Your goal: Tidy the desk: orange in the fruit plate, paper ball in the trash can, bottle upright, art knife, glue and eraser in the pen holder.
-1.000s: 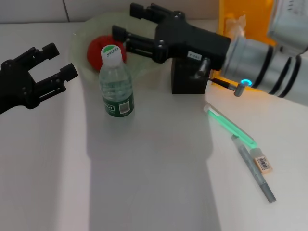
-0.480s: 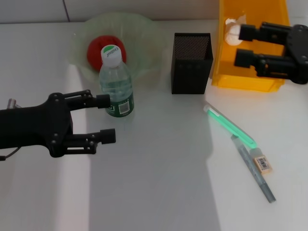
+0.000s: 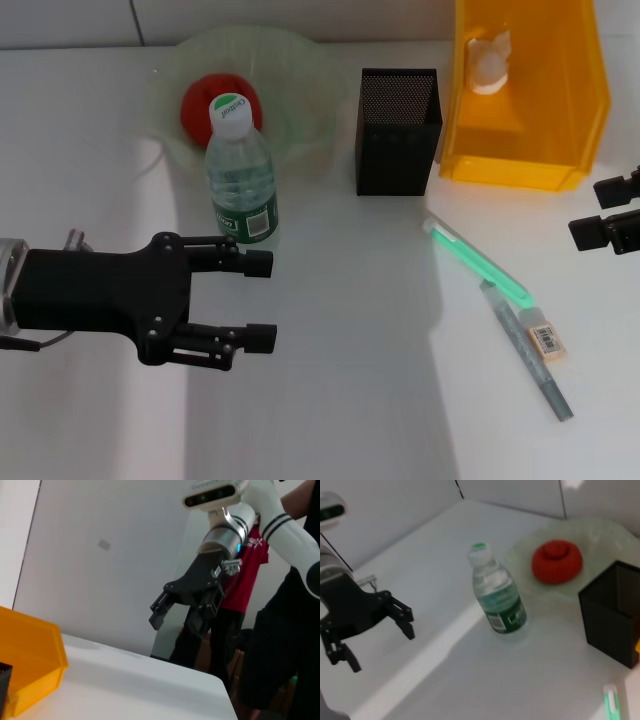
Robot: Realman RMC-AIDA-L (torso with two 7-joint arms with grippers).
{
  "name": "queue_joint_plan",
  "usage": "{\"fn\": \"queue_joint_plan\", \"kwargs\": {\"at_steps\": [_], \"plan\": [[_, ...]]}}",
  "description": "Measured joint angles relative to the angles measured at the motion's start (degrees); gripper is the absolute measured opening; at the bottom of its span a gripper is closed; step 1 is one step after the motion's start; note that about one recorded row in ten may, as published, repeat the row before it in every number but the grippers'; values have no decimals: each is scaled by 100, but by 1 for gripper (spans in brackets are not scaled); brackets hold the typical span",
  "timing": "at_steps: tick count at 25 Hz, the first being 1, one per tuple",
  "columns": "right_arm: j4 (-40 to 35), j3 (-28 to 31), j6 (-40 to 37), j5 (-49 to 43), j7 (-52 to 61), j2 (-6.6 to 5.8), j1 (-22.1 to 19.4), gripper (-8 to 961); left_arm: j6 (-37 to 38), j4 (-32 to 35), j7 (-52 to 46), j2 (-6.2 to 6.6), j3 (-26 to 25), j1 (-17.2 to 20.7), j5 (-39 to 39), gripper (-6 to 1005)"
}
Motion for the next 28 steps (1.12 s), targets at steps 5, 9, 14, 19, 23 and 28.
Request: {"fn": "queue_joint_plan", "kwargs": {"at_steps": [5,9,14,19,23,28], "plan": [[147,-939,-265,-1498,871,-178,828,740,10,6,-50,-52,-2,-102,319,796],[693,-1502,123,-2556,1031,-35,1266,740,-39,4,-40,-105,-5,-108,411,796],[1342,-2316,1073,-3354,1300,84,1509,739,-206,20,-2,-181,-7,-118,463,796],[1902,-2787,1806,-3404,1505,76,1657,739,-605,23,59,-224,11,-116,502,796],[2391,-2883,2176,-3417,1569,82,1816,739,-796,26,81,-235,15,-87,506,796],[2985,-3097,2720,-3386,1576,95,1943,739,-840,27,83,-244,2,-73,506,796]]}}
